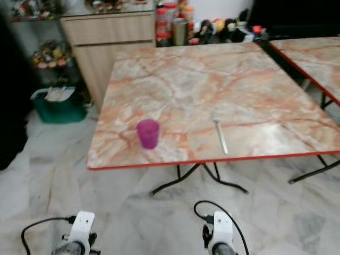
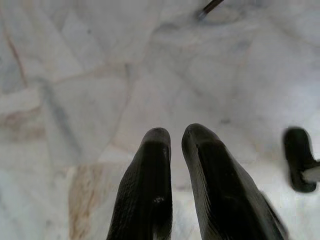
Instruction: Setting the table
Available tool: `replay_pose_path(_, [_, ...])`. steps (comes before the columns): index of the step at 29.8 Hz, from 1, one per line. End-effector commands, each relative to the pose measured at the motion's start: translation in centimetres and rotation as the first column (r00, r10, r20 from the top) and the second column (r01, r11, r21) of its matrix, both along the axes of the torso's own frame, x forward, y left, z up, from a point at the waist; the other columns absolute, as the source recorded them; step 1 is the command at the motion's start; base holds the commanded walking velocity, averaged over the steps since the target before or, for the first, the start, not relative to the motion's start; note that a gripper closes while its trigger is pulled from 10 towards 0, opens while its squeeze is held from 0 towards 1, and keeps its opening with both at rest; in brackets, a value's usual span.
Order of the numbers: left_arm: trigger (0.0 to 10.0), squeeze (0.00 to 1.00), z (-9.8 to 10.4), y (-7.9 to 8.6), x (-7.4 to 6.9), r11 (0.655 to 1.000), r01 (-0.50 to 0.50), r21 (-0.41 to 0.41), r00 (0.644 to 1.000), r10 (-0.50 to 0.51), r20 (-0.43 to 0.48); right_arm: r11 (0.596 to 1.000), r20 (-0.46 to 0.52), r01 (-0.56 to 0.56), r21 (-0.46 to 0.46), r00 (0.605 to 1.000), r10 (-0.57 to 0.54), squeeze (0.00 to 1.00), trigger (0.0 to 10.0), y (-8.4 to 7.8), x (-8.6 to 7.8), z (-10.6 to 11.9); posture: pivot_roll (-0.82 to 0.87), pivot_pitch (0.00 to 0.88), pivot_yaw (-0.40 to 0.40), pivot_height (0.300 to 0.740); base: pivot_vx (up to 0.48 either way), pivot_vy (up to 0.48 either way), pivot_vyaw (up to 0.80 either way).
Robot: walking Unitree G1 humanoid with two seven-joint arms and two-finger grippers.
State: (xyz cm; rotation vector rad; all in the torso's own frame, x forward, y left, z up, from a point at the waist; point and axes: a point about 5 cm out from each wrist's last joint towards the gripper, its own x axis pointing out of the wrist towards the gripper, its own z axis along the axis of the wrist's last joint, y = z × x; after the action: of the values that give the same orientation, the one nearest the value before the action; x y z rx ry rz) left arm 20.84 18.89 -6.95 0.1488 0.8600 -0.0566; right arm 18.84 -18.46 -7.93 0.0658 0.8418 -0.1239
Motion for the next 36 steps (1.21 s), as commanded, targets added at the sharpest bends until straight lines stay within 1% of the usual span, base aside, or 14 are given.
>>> replay_pose_path(1, [10.0, 0.0, -0.3, 0.4, -0.5, 1.0, 0.005, 0.019, 1.0, -0.005, -0.02, 1.0, 0.007, 0.006, 0.002, 1.0, -0.006, 0.0, 10.0, 0.1, 0.3, 0.1, 0.0, 0.0, 0.029, 0.736, 0.315, 0.0, 0.0])
replay_pose_path(10, [10.0, 0.0, -0.3, 0.3, -0.5, 1.0, 0.0, 0.019, 1.0, 0.0, -0.016, 1.0, 0.003, 0.006, 0.002, 1.0, -0.006, 0.0, 10.0, 0.1, 0.0, 0.0, 0.0, 0.0, 0.029, 0.736, 0.312, 0.0, 0.0])
replay_pose_path(11, [10.0, 0.0, -0.3, 0.5, -0.7, 1.0, -0.003, 0.023, 1.0, 0.004, -0.022, 1.0, 0.007, -0.023, -0.006, 1.0, 0.023, 0.0, 10.0, 0.3, -0.3, -0.1, 0.0, 0.0, 0.028, 0.736, 0.0, 0.0, 0.0])
replay_pose_path(15, [10.0, 0.0, -0.4, 0.6, -0.9, 1.0, -0.009, 0.024, 1.0, 0.01, -0.024, 0.998, 0.021, -0.063, -0.031, 0.998, 0.064, 0.0, 10.0, 0.3, -0.8, -0.2, 0.0, 0.0, 0.026, 0.736, 0.0, 0.0, 0.0])
replay_pose_path(22, [10.0, 0.0, -0.6, 0.4, -1.1, 1.0, -0.012, 0.019, 1.0, 0.012, -0.027, 0.992, 0.114, -0.11, -0.055, 0.987, 0.116, 0.0, 10.0, 0.3, -1.2, 0.1, -0.02, 0.0, 0.025, 0.736, 0.0, 0.0, 0.0])
replay_pose_path(26, [10.0, 0.0, -0.7, 0.3, -1.3, 1.0, -0.007, 0.019, 0.999, 0.008, -0.033, 0.992, 0.183, -0.104, -0.064, 0.976, 0.115, 0.0, 10.0, 0.1, -1.4, 0.5, -0.02, 0.0, 0.026, 0.736, 0.0, 0.0, 0.0])
replay_pose_path(27, [10.0, 0.0, -0.7, 0.3, -1.3, 1.0, -0.005, 0.019, 0.999, 0.006, -0.034, 0.988, 0.219, -0.123, -0.094, 0.965, 0.141, 0.0, 10.0, -0.1, -1.6, 0.8, -0.03, 0.0, 0.026, 0.736, 0.0, 0.0, 0.0])
replay_pose_path(28, [10.0, 0.0, -0.7, 0.3, -1.3, 1.0, -0.005, 0.019, 0.999, 0.006, -0.035, 0.986, 0.234, -0.131, -0.106, 0.96, 0.153, 0.0, 10.0, -0.1, -1.7, 0.9, -0.03, 0.0, 0.026, 0.736, 0.0, 0.0, 0.0])
replay_pose_path(29, [10.0, 0.0, -0.7, 0.3, -1.3, 1.0, -0.004, 0.019, 0.999, 0.005, -0.035, 0.986, 0.26, -0.123, -0.113, 0.954, 0.149, 0.0, 10.0, -0.2, -2.0, 1.1, -0.03, 0.0, 0.024, 0.736, 0.0, 0.0, 0.0])
replay_pose_path(31, [10.0, 0.0, -0.7, 0.3, -1.3, 1.0, -0.004, 0.019, 0.999, 0.005, -0.034, 0.987, 0.281, -0.107, -0.117, 0.95, 0.137, 0.0, 10.0, -0.4, -2.1, 1.3, -0.03, 0.0, 0.024, 0.736, 0.0, 0.0, 0.0])
replay_pose_path(32, [10.0, 0.0, -0.7, 0.3, -1.3, 1.0, -0.005, 0.019, 0.999, 0.006, -0.033, 0.985, 0.309, -0.109, -0.133, 0.94, 0.146, 0.0, 10.0, -0.5, -2.4, 1.5, -0.03, 0.0, 0.023, 0.736, 0.0, 0.0, 0.0])
replay_pose_path(35, [10.0, 0.0, -0.7, 0.3, -1.3, 1.0, -0.005, 0.019, 0.999, 0.006, -0.033, 0.982, 0.332, -0.115, -0.151, 0.93, 0.159, 0.0, 10.0, -0.5, -2.7, 1.8, -0.04, 0.0, 0.023, 0.736, 0.0, 0.0, 0.0])
replay_pose_path(36, [10.0, 0.0, -0.7, 0.4, -1.4, 1.0, -0.005, 0.02, 0.999, 0.005, -0.033, 0.985, 0.368, -0.08, -0.152, 0.92, 0.132, 0.0, 10.0, -0.9, -3.0, 2.2, -0.04, 0.0, 0.024, 0.736, 0.0, 0.0, 0.0])
